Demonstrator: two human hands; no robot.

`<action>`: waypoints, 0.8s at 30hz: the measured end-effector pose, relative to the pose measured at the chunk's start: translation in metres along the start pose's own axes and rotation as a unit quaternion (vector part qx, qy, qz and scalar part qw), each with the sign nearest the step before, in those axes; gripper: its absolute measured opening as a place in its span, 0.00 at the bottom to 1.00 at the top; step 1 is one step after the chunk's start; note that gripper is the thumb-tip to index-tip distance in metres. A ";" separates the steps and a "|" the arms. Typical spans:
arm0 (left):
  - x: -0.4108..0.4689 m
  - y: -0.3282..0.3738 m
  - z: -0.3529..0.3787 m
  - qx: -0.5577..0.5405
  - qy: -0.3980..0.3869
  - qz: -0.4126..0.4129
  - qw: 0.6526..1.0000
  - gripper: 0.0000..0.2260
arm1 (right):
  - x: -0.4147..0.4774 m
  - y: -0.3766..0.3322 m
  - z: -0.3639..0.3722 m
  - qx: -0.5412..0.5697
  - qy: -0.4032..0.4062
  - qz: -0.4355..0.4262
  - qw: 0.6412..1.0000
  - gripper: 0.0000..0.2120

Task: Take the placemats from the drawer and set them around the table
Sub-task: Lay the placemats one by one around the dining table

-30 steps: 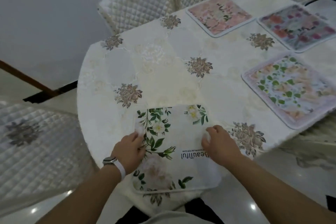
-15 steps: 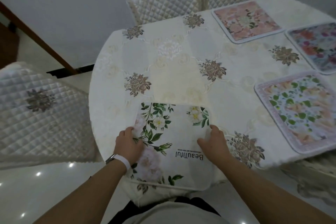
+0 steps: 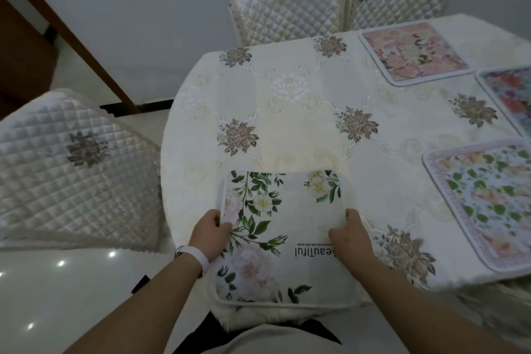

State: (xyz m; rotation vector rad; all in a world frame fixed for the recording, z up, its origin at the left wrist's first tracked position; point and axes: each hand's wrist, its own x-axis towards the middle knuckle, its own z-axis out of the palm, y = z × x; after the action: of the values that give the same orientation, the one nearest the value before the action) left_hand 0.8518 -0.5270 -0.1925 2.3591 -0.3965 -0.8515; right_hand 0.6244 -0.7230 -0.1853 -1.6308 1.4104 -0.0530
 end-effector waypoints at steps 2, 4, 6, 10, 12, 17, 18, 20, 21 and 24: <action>0.005 -0.003 -0.008 -0.013 -0.003 0.001 1.000 0.04 | 0.002 -0.013 0.004 -0.010 0.003 -0.010 1.000 0.18; 0.012 -0.005 -0.017 -0.032 -0.001 0.001 0.999 0.05 | 0.004 -0.027 0.009 -0.012 0.008 -0.019 1.000 0.16; 0.021 -0.006 -0.028 -0.050 0.008 -0.001 0.999 0.05 | 0.007 -0.043 0.015 -0.012 0.014 -0.032 0.999 0.16; 0.043 -0.007 -0.054 -0.086 0.018 -0.005 0.996 0.04 | 0.019 -0.080 0.028 -0.029 0.027 -0.057 0.998 0.15; 0.054 -0.008 -0.066 -0.107 0.016 -0.003 0.994 0.04 | 0.029 -0.099 0.034 -0.046 0.029 -0.069 0.996 0.15; 0.087 -0.006 -0.093 -0.166 0.007 0.014 0.986 0.02 | 0.058 -0.148 0.051 -0.083 0.035 -0.095 0.991 0.15; 0.096 -0.006 -0.099 -0.175 0.007 0.016 0.984 0.02 | 0.064 -0.156 0.055 -0.083 0.037 -0.097 0.991 0.15; 0.116 -0.004 -0.111 -0.187 0.003 0.015 0.982 0.02 | 0.077 -0.171 0.065 -0.088 0.041 -0.097 0.991 0.14; 0.127 -0.003 -0.116 -0.187 0.001 0.015 0.982 0.02 | 0.083 -0.178 0.070 -0.092 0.043 -0.097 0.990 0.14; 0.160 -0.001 -0.130 -0.185 -0.008 0.012 0.983 0.02 | 0.100 -0.193 0.086 -0.106 0.047 -0.096 0.989 0.13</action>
State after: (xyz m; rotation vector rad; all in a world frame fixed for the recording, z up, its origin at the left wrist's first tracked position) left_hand 1.0576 -0.5434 -0.1895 2.0008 -0.2482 -0.8523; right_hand 0.8513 -0.7715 -0.1584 -1.9597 1.3613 -0.0959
